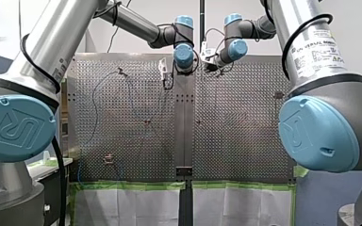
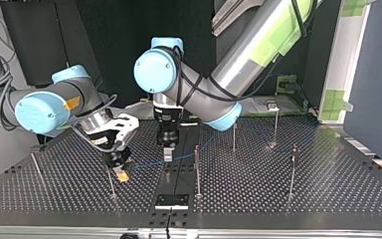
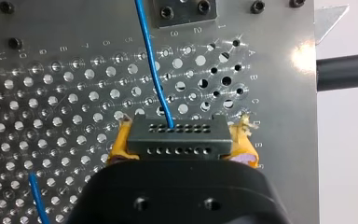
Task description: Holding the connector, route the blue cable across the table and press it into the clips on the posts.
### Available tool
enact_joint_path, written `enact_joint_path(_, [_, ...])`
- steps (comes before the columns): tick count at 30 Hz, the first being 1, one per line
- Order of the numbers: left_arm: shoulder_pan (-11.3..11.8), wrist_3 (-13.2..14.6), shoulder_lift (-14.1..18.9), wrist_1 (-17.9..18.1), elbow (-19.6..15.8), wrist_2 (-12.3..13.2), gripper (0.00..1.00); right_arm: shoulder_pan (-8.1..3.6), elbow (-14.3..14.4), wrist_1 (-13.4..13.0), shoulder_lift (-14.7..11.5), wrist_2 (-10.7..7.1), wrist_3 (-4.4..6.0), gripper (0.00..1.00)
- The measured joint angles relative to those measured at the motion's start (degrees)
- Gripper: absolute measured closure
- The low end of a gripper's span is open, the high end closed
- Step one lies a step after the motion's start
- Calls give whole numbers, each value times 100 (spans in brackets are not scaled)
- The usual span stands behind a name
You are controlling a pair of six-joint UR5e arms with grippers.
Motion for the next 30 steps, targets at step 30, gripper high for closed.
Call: enact_joint_path(30, [157,-5,-917,-78,1088,-306,0,-3,-1,-11,0,0,-7,100])
